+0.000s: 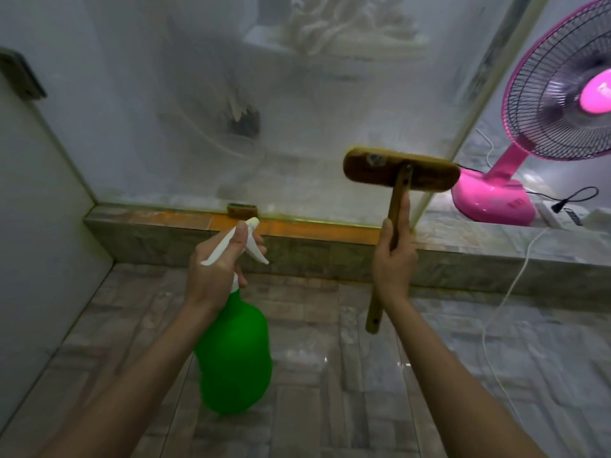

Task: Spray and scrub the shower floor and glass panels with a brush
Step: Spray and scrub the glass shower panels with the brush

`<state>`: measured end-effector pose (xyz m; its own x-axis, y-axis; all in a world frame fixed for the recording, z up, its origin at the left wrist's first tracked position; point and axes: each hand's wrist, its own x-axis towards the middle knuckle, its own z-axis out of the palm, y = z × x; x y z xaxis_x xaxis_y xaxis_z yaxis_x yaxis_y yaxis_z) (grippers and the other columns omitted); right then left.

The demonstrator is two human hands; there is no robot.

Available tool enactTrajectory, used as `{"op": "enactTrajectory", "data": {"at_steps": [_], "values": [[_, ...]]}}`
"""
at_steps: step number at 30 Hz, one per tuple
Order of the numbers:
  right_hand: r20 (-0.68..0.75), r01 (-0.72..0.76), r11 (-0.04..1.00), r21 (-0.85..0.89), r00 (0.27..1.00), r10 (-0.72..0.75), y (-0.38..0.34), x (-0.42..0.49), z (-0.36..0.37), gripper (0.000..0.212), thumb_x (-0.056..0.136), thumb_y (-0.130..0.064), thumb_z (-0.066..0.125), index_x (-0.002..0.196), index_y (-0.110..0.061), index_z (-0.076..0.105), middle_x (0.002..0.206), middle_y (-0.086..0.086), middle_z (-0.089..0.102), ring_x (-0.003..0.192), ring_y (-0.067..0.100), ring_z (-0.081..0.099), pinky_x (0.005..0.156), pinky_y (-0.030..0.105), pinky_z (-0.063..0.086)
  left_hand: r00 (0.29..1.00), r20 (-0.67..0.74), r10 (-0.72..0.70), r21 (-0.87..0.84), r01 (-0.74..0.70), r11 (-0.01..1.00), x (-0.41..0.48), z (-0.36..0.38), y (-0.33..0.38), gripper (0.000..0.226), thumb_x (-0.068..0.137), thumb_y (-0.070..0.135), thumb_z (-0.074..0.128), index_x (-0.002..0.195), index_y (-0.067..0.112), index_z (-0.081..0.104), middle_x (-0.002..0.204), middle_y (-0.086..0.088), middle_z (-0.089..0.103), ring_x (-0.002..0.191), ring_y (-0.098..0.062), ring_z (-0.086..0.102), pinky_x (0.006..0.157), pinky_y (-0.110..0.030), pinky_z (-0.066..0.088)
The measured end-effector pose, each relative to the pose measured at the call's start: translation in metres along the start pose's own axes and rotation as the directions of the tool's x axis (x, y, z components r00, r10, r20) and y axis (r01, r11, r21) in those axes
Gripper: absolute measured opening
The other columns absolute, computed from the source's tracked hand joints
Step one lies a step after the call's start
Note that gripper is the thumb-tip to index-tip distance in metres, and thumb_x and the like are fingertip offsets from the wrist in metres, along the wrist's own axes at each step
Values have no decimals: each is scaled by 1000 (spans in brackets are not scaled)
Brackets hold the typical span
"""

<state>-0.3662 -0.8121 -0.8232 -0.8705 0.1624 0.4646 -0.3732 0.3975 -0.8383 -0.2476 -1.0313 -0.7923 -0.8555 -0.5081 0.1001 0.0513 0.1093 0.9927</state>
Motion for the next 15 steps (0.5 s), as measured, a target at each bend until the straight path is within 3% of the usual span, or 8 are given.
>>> {"op": "enactTrajectory", "data": {"at_steps": [1,2,3,5,7,10,13,15], "values": [[-10,10,1000,-5,1000,-11,-1,0,1,50,103,-17,42,151,-21,28,99,-43,57,72,2,56,61,3,40,1000,3,-13,7,13,1000,0,0,-3,34,96,50,51,91,25,75,91,0,77,69,-19,67,42,-23,47],[7,0,1000,-12,1000,0,4,-8,0,51,103,-17,42,151,-22,28,94,-33,64,68,11,55,57,11,42,1000,7,-19,27,19,999,-1,0,-5,33,99,47,52,93,23,75,92,-2,76,68,-14,67,42,-21,46],[51,-27,999,-32,998,28,16,-21,-1,51,103,-18,42,151,-27,27,85,-11,66,62,18,53,54,23,43,1000,7,-22,45,21,999,-1,2,-6,34,100,44,51,97,20,76,92,-2,76,65,-10,66,41,-20,45],[170,-70,991,-117,981,89,39,-52,-4,53,103,-24,41,149,-44,23,70,2,57,46,13,42,47,33,40,1000,-10,-29,95,30,995,0,5,-10,36,101,43,50,98,18,76,89,1,76,59,-5,65,41,-19,45],[175,-112,981,-159,975,139,52,-64,-1,52,103,-27,39,147,-49,22,79,5,61,46,12,39,44,28,39,999,-21,-35,175,38,984,6,11,-13,37,99,52,52,87,26,77,85,5,76,56,-8,65,43,-23,48],[139,-150,971,-185,974,177,49,-47,1,49,104,-30,36,148,-46,22,64,3,46,47,13,36,43,18,31,996,5,-84,258,80,963,19,24,-21,42,99,50,55,78,21,76,81,-4,76,55,-17,64,44,-24,48],[173,-156,968,-195,966,190,53,-40,-4,49,103,-34,35,147,-51,19,58,7,42,47,13,37,48,28,36,992,52,-111,302,91,949,25,43,-26,51,98,51,56,68,13,72,71,-10,74,57,-22,66,55,-33,55],[184,-162,969,-185,963,196,56,-39,-7,50,103,-34,36,147,-52,20,63,11,52,48,13,39,50,29,37,991,57,-122,322,98,942,25,53,-27,53,97,52,56,62,13,69,62,-6,69,54,-18,64,56,-28,52]]}}
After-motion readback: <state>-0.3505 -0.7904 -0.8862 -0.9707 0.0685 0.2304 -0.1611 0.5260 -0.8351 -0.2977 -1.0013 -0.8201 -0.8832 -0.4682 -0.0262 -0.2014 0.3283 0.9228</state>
